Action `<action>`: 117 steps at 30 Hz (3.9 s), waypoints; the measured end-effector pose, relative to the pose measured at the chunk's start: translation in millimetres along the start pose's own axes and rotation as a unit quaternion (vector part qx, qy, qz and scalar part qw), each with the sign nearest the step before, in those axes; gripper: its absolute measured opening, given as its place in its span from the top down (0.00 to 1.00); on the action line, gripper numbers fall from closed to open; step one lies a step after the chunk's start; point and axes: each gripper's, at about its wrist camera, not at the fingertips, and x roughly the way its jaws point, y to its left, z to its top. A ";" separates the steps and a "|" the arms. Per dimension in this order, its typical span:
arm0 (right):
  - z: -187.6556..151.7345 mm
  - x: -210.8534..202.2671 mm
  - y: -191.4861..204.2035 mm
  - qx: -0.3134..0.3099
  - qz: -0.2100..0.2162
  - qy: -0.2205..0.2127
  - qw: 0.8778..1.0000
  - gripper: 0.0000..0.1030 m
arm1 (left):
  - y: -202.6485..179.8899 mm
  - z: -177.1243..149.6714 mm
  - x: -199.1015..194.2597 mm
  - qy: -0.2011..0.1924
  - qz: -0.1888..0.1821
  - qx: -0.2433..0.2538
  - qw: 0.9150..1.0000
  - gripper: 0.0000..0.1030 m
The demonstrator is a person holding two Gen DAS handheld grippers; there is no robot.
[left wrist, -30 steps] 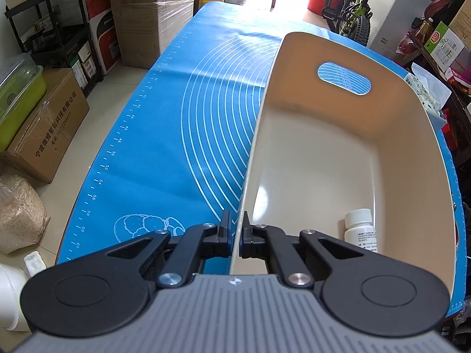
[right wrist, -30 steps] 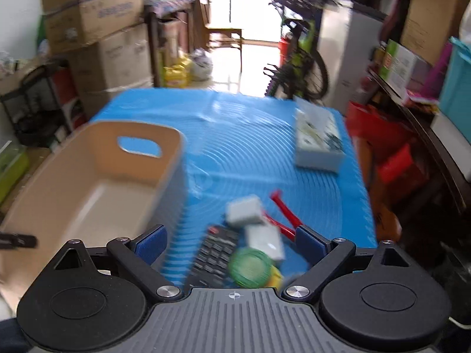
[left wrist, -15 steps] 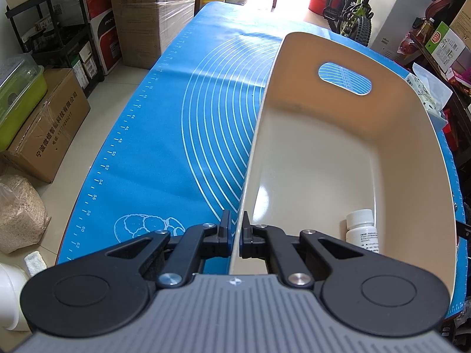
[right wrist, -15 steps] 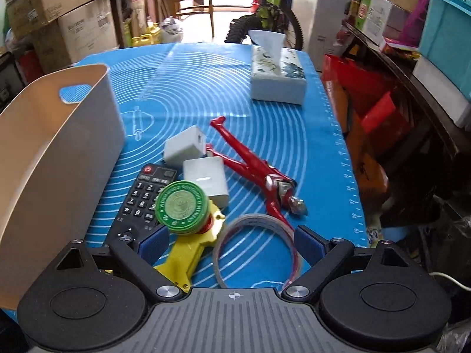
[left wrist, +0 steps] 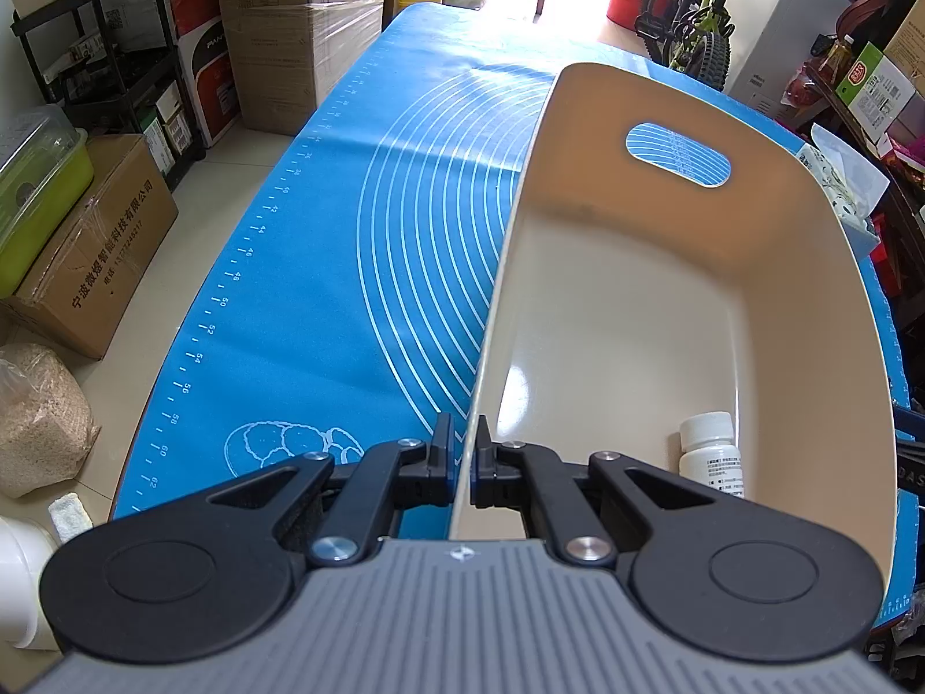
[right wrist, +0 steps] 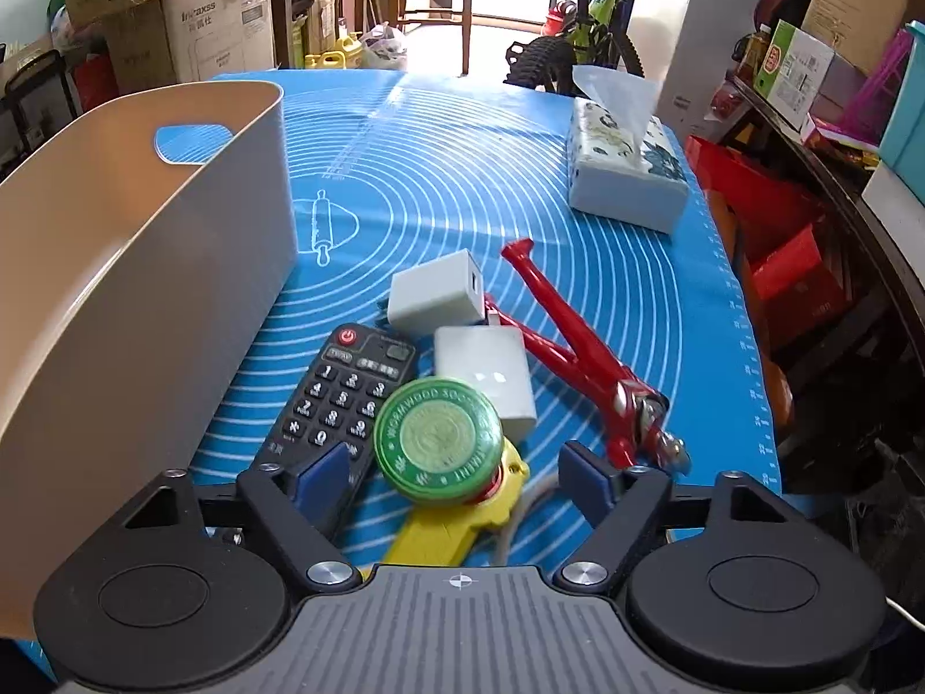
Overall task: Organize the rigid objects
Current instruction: 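Move the right tool to the green ointment tin and grasp it, then carry the green tin into the basket and release it, then move the right tool to the clear tape roll and grasp its edge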
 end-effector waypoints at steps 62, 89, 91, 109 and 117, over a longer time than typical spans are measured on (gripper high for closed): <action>43.0 -18.5 203.3 -0.192 0.106 0.044 0.975 0.47 | -1.7 -0.5 1.3 0.000 0.002 -0.003 1.000 0.94; 61.2 -89.7 108.8 -0.087 0.108 -0.052 0.989 0.26 | -2.7 0.0 0.5 0.001 0.003 -0.002 1.000 0.94; 60.2 -95.6 89.4 -0.073 0.097 -0.064 0.991 0.26 | -3.1 -0.1 0.2 0.001 0.003 -0.002 1.000 0.94; 1.9 -52.9 -23.0 -0.010 -0.015 0.007 1.000 0.27 | -2.6 0.0 0.0 0.002 0.003 -0.004 1.000 0.94; -19.5 -21.6 -34.3 -0.016 -0.028 0.049 0.998 0.31 | -2.0 0.4 0.1 0.002 0.003 -0.004 1.000 0.94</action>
